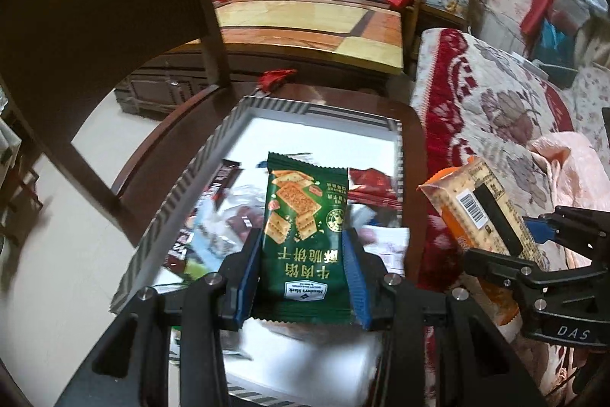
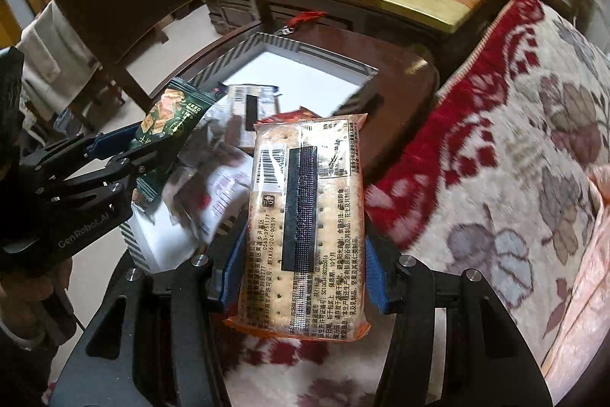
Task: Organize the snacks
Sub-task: 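Carry the green cracker packet and cracker box over the white tray with both tools, then open both tools to drop the cracker packet and cracker box into the tray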
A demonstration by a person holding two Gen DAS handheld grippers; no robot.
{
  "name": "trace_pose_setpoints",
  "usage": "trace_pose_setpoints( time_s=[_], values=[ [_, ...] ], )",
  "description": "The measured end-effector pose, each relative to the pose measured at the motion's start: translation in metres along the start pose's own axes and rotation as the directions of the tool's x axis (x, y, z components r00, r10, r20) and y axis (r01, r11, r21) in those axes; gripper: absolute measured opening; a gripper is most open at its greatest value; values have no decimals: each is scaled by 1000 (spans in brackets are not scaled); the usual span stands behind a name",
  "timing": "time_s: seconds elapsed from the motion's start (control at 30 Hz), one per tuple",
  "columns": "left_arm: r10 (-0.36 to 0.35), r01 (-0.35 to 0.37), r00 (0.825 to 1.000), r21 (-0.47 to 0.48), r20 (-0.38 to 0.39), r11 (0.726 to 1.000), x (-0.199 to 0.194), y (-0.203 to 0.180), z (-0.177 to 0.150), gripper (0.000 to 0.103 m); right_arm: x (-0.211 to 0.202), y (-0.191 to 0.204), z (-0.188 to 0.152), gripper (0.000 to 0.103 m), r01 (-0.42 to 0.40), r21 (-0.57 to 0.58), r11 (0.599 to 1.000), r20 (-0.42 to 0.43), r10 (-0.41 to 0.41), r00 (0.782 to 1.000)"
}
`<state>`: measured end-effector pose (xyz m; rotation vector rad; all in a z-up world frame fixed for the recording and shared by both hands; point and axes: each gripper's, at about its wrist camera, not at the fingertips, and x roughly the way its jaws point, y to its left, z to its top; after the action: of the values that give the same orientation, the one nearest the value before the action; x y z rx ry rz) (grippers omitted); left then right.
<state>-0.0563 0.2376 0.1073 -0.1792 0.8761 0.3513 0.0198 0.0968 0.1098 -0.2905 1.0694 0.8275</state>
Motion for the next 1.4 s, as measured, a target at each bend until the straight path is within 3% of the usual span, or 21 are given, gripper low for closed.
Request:
trace_pose_setpoints(
  time_s=[0.43, 1.03, 1.3, 1.4],
  values=[
    [48, -50, 998, -74, -31, 996, 14, 40, -5, 44, 39, 34, 38, 52, -15, -50, 999, -34, 13, 999],
    [79, -84, 995, -101, -58, 991, 35, 53, -4, 44, 95, 62, 74, 52, -23, -80, 997, -91, 16, 996],
    [108, -113, 993, -100, -56, 989, 36, 52, -5, 48, 94, 53, 71, 58, -57, -25, 998, -89, 55, 995],
    [118, -123, 992, -114, -54, 986, 35, 54, -6, 62, 86, 51, 69, 58, -55, -26, 998, -71, 53, 996]
  ],
)
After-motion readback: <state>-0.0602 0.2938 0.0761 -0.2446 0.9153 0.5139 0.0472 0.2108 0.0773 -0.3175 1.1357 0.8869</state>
